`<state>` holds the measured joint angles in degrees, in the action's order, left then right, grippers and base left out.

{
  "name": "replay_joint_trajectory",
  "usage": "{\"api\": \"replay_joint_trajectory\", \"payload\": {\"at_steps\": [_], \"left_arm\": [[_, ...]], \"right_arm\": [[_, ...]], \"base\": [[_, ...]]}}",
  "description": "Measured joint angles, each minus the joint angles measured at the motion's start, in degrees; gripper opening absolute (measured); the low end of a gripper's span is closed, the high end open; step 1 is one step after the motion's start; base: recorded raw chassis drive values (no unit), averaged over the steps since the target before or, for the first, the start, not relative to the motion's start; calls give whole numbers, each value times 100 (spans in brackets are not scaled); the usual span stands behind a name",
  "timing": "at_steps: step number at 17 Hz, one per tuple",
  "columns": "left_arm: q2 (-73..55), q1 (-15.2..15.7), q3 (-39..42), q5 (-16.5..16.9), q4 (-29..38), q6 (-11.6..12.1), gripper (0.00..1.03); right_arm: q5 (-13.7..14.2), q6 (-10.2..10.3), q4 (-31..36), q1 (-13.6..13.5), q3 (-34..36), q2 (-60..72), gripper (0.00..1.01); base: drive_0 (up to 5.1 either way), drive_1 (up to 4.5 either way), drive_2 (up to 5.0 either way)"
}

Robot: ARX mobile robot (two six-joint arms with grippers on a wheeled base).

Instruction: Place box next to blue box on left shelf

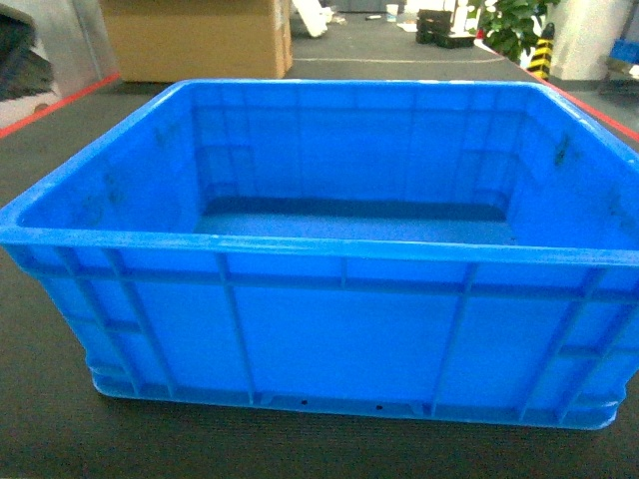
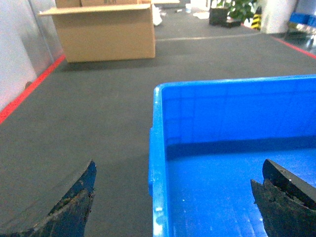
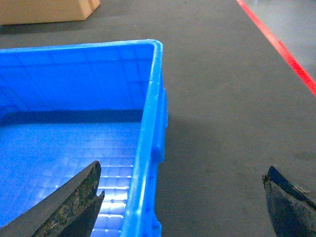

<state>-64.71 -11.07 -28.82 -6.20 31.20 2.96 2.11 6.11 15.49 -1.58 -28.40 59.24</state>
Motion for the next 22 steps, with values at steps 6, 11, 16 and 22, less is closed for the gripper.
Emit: {"api": "replay_joint_trajectory", "payload": {"at_steps": [6,11,16,22], "left_arm": [[-2236,120,-1545,-426,-562,166,98],[-2739,125,-1956,-411,-1244,33,98],[-2850,76,-2068,-341,-1755,-199,94],[-2909,31,-2188,-431,-2188,-275,28]], "right_arm": [[-352,553,-702,-37,-1788,2308,98],[-341,634,-1156,-306,-2103,2817,98],[-291,638,-1300,-332,-2111,2970,98],[-337,761,-1429,-411,-2149,3064,32]], "base": [[0,0,0],[0,0,0],[0,0,0],[0,0,0]]}}
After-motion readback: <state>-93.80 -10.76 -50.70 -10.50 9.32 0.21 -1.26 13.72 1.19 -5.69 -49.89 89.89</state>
